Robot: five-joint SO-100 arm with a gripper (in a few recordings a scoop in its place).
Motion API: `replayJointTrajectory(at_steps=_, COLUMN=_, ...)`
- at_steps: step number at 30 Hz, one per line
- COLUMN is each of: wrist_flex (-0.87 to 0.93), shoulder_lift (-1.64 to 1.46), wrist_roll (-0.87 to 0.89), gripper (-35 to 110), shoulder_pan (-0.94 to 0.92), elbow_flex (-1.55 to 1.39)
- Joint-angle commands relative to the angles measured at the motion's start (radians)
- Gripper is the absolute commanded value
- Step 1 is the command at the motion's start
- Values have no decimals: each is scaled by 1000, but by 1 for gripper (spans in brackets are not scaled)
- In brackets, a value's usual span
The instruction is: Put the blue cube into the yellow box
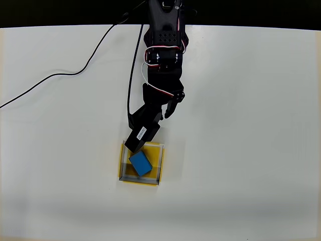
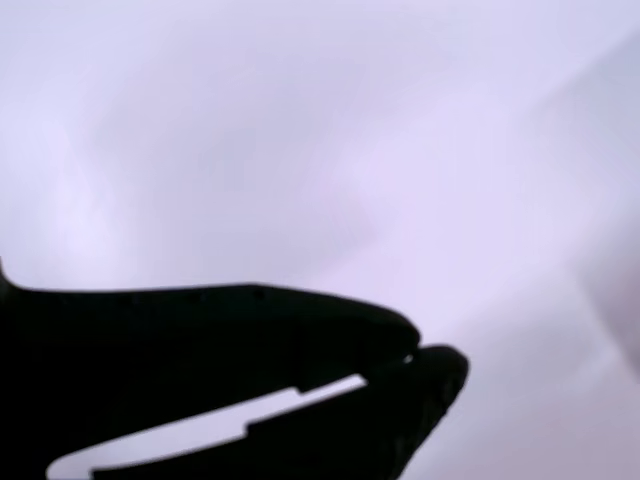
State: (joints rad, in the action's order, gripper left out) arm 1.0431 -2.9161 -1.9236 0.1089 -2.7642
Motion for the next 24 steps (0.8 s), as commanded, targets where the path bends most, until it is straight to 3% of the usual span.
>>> replayJointTrajectory(at_steps=1, wrist_flex=77, shoulder_lift=-178, wrist_roll=-21, gripper=0, shoulder_pan=-5, elbow_flex=-80)
replayJointTrajectory(at_steps=7, wrist_flex=202, shoulder_lift=-428, wrist_roll=-37, gripper=0, shoulder_pan=-37, elbow_flex=-281)
replayJointTrajectory(at_steps=24, wrist_flex=288, shoulder_lift=-426, wrist_roll=141, gripper=2, shoulder_pan=-32, elbow_flex=-382)
